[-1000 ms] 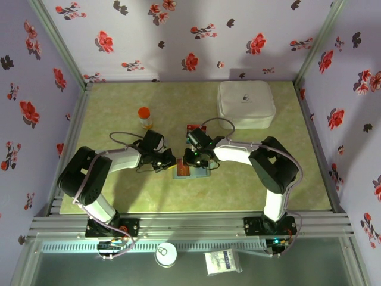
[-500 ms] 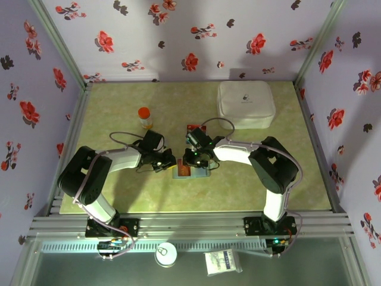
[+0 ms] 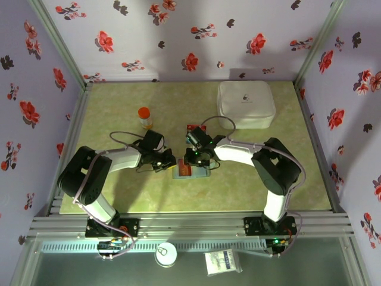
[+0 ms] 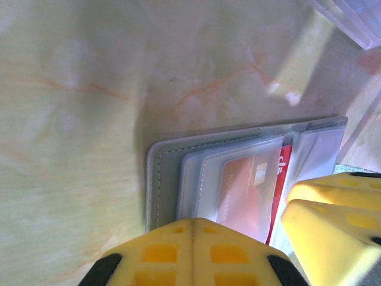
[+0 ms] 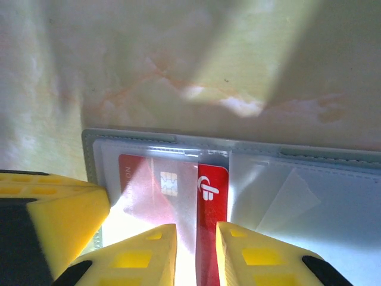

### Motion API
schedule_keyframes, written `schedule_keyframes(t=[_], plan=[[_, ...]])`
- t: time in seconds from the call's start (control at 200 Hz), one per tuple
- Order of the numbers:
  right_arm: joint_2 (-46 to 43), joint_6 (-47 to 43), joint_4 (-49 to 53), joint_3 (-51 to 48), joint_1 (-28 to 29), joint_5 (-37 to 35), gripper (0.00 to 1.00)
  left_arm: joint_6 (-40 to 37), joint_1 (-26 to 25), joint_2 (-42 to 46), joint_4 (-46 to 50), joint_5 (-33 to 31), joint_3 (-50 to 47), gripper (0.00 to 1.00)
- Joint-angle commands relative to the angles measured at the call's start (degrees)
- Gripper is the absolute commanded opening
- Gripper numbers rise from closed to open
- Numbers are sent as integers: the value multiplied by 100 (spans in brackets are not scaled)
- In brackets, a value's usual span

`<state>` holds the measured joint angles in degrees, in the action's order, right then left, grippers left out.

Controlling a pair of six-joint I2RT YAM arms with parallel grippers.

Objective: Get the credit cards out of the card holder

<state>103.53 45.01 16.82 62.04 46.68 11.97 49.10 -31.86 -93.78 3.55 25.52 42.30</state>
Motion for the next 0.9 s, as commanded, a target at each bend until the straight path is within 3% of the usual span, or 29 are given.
schedule_keyframes(t=[0.0,0.48,0.895], plan=[[-362,-24,26,-134,17,-142,25,-123,39,237,323,-51,162,0],[-355,60,-100,-258,-5,-55,27,-30,-379,251,438,-129,155,0],[-232,67,-118,-250,-9,40,27,-56,-399,131,549,-258,138,0]])
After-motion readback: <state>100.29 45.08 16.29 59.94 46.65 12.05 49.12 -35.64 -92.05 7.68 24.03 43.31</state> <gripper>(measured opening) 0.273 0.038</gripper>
